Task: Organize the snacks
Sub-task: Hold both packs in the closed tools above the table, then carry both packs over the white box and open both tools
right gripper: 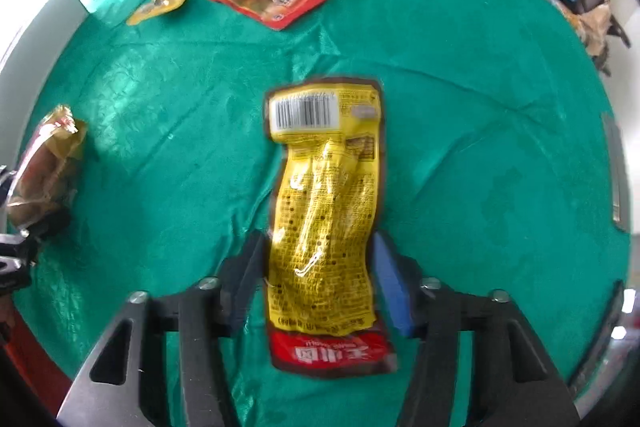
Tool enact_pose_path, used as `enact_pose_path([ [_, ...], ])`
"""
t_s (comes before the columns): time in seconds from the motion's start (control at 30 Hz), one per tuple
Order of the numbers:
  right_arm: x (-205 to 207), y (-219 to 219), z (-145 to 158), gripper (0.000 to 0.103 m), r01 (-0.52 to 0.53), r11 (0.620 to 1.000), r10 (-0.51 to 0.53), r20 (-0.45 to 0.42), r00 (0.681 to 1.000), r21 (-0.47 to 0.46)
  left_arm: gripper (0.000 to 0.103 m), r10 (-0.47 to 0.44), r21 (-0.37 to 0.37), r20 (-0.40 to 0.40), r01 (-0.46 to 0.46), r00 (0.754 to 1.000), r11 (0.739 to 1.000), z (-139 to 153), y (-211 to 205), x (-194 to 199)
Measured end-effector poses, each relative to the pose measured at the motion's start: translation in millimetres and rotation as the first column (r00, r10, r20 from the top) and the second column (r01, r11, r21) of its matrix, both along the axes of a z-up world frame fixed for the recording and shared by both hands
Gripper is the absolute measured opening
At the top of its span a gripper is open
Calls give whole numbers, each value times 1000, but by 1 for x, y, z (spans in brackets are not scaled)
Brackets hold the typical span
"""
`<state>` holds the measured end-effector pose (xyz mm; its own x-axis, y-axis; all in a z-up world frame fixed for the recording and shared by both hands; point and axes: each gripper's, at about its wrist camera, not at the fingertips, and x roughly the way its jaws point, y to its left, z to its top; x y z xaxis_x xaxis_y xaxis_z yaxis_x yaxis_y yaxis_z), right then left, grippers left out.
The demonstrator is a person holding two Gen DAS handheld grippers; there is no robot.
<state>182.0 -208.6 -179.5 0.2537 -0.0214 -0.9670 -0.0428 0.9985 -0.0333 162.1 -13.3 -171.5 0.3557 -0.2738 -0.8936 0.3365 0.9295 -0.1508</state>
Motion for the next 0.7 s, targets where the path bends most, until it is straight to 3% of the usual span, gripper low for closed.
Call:
enact_pose_path([
  [0.13, -14, -1, 9, 42, 26, 999, -26, 14, 1000, 24, 68, 69, -141, 18, -66, 997, 988, 22, 21, -27],
  [0.23, -22, 4, 32, 42, 36, 993, -43, 62, 997, 110, 68, 138, -265, 32, -125, 990, 956, 52, 42, -50],
  [0.37, -15, 48, 81, 42, -41, 985, 16, 151, 988, 167, 68, 241, -394, 91, -187, 966, 900, 115, 90, -79],
  [0.5, -4, 128, 141, 42, -190, 947, 121, 261, 958, 258, 69, 355, -402, 176, -262, 918, 877, 171, 161, -101],
  [0.6, -2, 204, 182, 42, -320, 887, 207, 333, 920, 332, 69, 447, -370, 188, -359, 875, 857, 187, 219, -108],
  [0.7, -3, 285, 210, 43, -439, 809, 291, 383, 877, 391, 73, 548, -291, 212, -484, 809, 826, 185, 273, -114],
])
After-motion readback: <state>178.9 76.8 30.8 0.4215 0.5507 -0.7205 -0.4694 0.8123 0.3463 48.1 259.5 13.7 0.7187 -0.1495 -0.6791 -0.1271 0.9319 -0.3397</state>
